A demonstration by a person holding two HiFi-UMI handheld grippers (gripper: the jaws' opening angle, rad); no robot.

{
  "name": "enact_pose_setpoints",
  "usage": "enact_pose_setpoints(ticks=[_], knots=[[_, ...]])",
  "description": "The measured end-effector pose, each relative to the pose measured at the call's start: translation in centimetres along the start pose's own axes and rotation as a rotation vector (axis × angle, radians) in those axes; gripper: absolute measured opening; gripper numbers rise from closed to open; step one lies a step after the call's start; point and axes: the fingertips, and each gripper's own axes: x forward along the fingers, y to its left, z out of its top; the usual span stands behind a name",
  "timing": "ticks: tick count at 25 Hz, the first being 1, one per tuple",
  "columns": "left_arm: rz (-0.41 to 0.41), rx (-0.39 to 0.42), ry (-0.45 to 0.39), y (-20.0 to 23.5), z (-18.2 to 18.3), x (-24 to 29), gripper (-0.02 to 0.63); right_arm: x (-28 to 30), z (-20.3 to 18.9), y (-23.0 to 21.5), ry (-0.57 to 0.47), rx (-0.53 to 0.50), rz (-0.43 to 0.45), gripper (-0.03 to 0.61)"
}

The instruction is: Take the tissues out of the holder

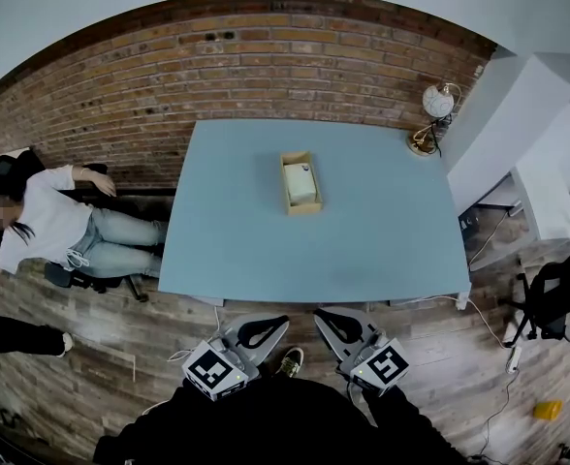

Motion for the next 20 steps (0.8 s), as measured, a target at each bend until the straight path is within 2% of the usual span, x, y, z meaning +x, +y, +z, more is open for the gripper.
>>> enact_pose_setpoints(ticks=[11,20], knots=[[0.018,-0.016,0.008,2.9,-0.6,1.6,-0.006,1.7,-0.6,-3.2,0.023,0.011,0.003,0.006],[-0.006,-0.023,0.006,7.7,-0.3,3.3,-0.006,5.5,-1.1,-6.2,0.074,0.014,-0.004,0.006]])
